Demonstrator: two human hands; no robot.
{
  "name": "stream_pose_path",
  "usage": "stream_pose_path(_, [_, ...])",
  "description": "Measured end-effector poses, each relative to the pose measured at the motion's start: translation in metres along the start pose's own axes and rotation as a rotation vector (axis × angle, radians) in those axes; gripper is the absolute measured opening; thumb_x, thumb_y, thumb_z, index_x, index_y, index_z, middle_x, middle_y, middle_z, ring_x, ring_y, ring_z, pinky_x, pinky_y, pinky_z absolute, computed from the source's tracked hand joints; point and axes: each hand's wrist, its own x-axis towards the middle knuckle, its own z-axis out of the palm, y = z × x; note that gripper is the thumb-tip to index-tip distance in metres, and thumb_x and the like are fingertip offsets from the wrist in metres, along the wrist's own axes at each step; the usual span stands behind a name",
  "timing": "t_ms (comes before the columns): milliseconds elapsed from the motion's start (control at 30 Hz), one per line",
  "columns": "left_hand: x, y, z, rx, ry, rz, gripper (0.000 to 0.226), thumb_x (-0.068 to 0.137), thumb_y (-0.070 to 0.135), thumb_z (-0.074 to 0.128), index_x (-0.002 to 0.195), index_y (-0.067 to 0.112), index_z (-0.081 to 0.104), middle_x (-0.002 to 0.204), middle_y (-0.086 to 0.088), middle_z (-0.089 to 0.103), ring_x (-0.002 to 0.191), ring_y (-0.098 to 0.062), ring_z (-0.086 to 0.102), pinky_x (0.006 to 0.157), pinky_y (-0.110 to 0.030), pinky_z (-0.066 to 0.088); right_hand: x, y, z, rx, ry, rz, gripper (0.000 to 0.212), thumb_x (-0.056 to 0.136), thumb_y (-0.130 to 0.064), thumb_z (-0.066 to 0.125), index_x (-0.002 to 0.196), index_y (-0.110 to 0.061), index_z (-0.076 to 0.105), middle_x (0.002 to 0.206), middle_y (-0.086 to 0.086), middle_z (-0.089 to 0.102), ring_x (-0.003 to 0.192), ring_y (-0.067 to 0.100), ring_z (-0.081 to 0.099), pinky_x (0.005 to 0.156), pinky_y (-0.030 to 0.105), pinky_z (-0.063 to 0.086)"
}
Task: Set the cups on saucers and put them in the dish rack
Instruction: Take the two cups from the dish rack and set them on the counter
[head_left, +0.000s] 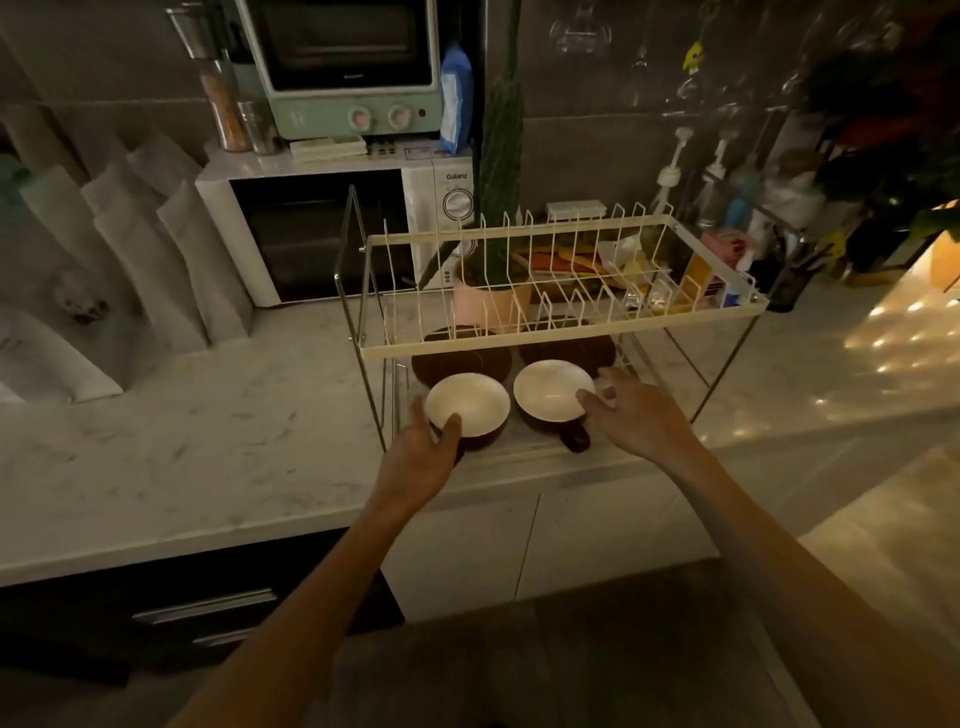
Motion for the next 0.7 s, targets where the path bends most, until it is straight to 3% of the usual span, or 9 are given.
stream_pose_path(100, [0.013, -0.009, 0.005, -0.098, 0.013, -0.054, 0.057, 0.098, 0.042, 0.041, 0.148, 0.022, 0.022, 0.138, -0.014, 0.052, 0.117, -0.030, 0.056, 0.096, -0.045, 0.049, 0.011, 0.006, 0.008, 0.128, 0.000, 0.054, 0.050, 0.098, -0.041, 0.049, 0.138, -0.011, 0.046, 0.123, 0.017, 0.067, 0.103, 0.032, 0.068, 0.095, 0.047, 0.051])
stream_pose_path(233, [0.023, -0.010, 0.010, -0.254, -0.003, -0.160, 0.056, 0.097, 0.038, 0.047, 0.147, 0.025, 0.026, 0.139, -0.014, 0.045, 0.111, -0.027, 0.054, 0.069, -0.041, 0.060, 0.022, 0.014, 0.019, 0.308, -0.042, 0.119, 0.047, 0.097, -0.037, 0.052, 0.138, -0.015, 0.047, 0.102, 0.010, 0.072, 0.090, 0.028, 0.072, 0.087, 0.052, 0.057])
stream_pose_path(400, [0.035, -0.010, 0.008, -0.315, -0.024, -0.251, 0.052, 0.096, 0.033, 0.050, 0.144, 0.026, 0.031, 0.141, -0.013, 0.040, 0.122, -0.034, 0.048, 0.067, -0.045, 0.061, 0.029, 0.012, 0.024, 0.386, -0.047, 0.160, 0.040, 0.098, -0.024, 0.051, 0.136, -0.013, 0.050, 0.113, 0.015, 0.067, 0.084, 0.022, 0.069, 0.070, 0.038, 0.060])
stream_pose_path(467, [0.038, -0.010, 0.009, -0.344, -0.036, -0.278, 0.051, 0.096, 0.029, 0.051, 0.143, 0.026, 0.033, 0.142, -0.012, 0.038, 0.122, -0.035, 0.047, 0.064, -0.043, 0.060, 0.033, 0.012, 0.026, 0.429, -0.052, 0.185, 0.040, 0.096, -0.018, 0.051, 0.137, -0.013, 0.050, 0.117, 0.015, 0.065, 0.090, 0.026, 0.069, 0.074, 0.040, 0.060])
stream_pose_path(533, [0.040, -0.009, 0.008, -0.384, -0.043, -0.329, 0.050, 0.096, 0.024, 0.052, 0.143, 0.025, 0.034, 0.142, -0.012, 0.038, 0.121, -0.035, 0.047, 0.066, -0.046, 0.060, 0.038, 0.012, 0.027, 0.479, -0.075, 0.207, 0.043, 0.095, -0.014, 0.050, 0.138, -0.015, 0.049, 0.113, 0.015, 0.065, 0.088, 0.028, 0.070, 0.074, 0.043, 0.061])
stream_pose_path(633, [0.042, -0.009, 0.007, -0.462, -0.067, -0.406, 0.051, 0.095, 0.016, 0.053, 0.142, 0.024, 0.037, 0.140, -0.013, 0.040, 0.113, -0.031, 0.049, 0.066, -0.047, 0.060, 0.041, 0.010, 0.028, 0.570, -0.130, 0.249, 0.046, 0.093, -0.010, 0.049, 0.139, -0.016, 0.047, 0.097, 0.012, 0.065, 0.071, 0.022, 0.070, 0.058, 0.034, 0.060])
stream_pose_path(700, [0.043, -0.008, 0.007, -0.485, -0.072, -0.415, 0.051, 0.094, 0.014, 0.054, 0.141, 0.024, 0.038, 0.139, -0.014, 0.041, 0.110, -0.030, 0.049, 0.062, -0.044, 0.060, 0.041, 0.009, 0.029, 0.616, -0.142, 0.266, 0.046, 0.093, -0.008, 0.049, 0.139, -0.016, 0.047, 0.099, 0.013, 0.065, 0.069, 0.021, 0.070, 0.052, 0.029, 0.059])
